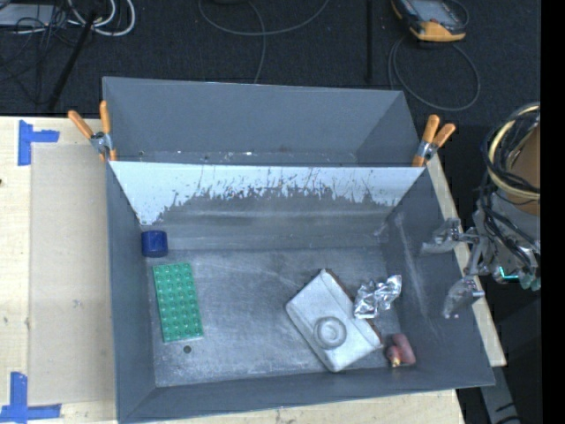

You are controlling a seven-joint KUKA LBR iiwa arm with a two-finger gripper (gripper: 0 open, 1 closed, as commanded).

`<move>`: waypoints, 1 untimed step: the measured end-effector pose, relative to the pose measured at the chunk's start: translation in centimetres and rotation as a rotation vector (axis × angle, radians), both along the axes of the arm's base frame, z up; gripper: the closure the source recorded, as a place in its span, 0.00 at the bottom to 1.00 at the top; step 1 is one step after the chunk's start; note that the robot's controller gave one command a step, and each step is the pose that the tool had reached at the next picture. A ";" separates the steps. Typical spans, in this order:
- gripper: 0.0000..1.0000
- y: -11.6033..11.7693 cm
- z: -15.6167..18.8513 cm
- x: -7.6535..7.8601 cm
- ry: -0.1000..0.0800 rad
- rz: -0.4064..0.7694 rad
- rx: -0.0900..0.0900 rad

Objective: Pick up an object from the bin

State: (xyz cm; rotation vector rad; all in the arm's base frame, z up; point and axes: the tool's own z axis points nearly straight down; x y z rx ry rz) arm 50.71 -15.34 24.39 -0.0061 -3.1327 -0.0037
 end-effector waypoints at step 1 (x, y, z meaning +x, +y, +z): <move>0.00 1.2 -17.2 5.4 -0.009 0.412 0.000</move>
Offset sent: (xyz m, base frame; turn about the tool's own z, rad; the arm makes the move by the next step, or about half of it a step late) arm 0.0513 0.0110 -0.1739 -0.4123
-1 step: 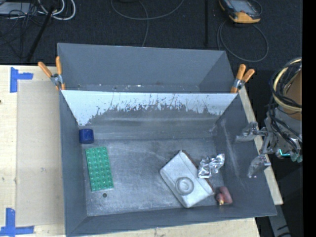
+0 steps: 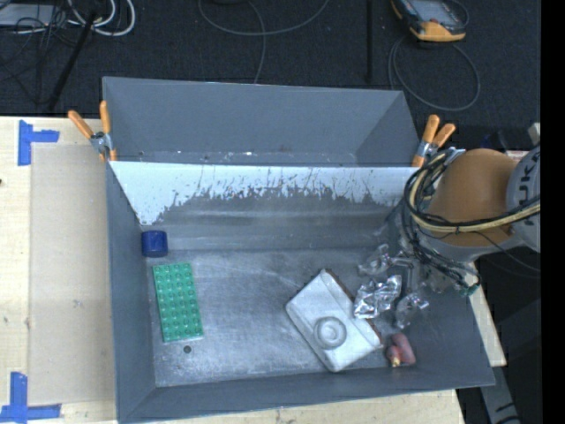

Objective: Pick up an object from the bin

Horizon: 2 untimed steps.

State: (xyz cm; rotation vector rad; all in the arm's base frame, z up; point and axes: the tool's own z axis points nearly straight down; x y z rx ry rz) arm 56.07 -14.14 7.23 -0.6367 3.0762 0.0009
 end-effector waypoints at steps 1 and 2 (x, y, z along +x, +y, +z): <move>0.00 0.0 0.2 0.1 0.000 0.001 -0.001; 0.00 0.0 0.2 0.2 -0.001 0.003 -0.001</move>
Offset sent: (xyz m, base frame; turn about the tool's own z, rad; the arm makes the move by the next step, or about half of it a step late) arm 0.0000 0.0000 0.0000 0.0000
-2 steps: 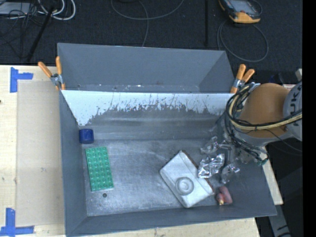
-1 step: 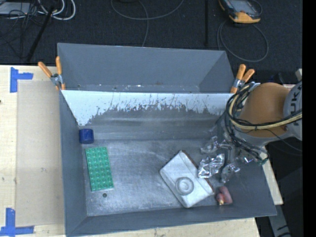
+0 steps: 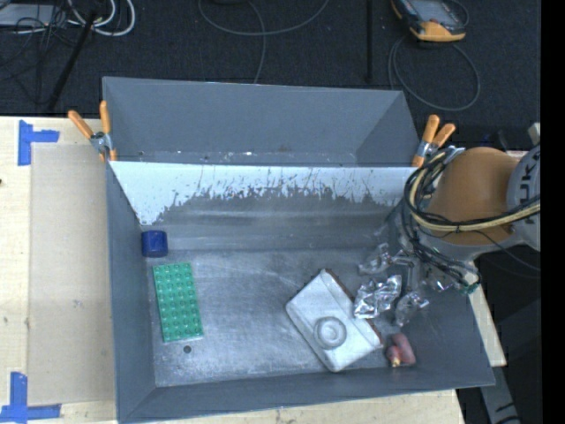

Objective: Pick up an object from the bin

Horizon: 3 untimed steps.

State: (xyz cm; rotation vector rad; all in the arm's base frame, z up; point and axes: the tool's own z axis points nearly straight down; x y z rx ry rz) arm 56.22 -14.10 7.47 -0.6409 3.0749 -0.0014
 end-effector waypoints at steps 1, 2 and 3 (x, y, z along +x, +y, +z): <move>0.00 0.0 0.0 0.0 0.000 0.003 0.000; 0.00 0.1 0.1 0.1 0.000 0.007 0.000; 1.00 0.1 0.2 0.2 -0.004 0.008 0.000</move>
Offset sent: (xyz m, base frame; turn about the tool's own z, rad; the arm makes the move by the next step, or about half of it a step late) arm 0.0000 0.0000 0.0000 0.0000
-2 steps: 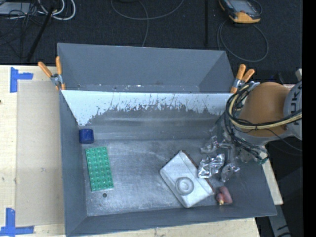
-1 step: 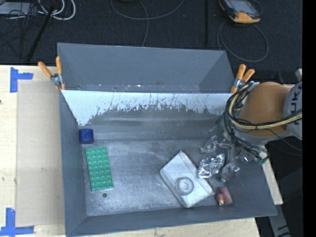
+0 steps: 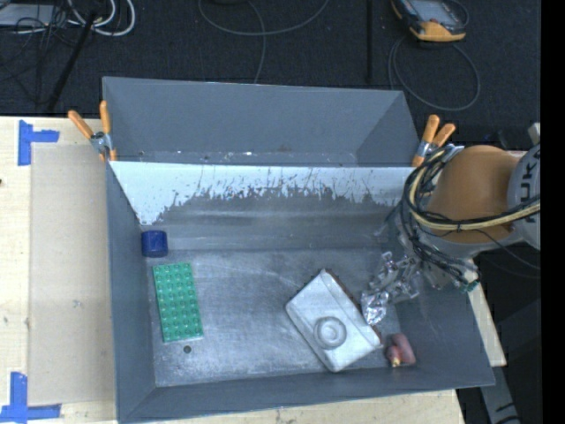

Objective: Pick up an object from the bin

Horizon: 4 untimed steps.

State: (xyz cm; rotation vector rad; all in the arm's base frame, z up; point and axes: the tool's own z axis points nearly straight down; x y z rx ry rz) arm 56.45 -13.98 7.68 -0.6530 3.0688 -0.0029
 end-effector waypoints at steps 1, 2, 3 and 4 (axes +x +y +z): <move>1.00 0.1 2.2 0.1 0.002 0.002 0.000; 1.00 0.1 5.4 0.2 0.000 0.003 0.000; 1.00 0.2 5.6 0.2 0.004 0.004 0.001; 1.00 0.2 10.6 0.4 -0.001 0.001 0.000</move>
Offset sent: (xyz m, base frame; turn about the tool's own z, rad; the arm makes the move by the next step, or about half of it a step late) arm -0.0001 0.0000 0.0215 0.0000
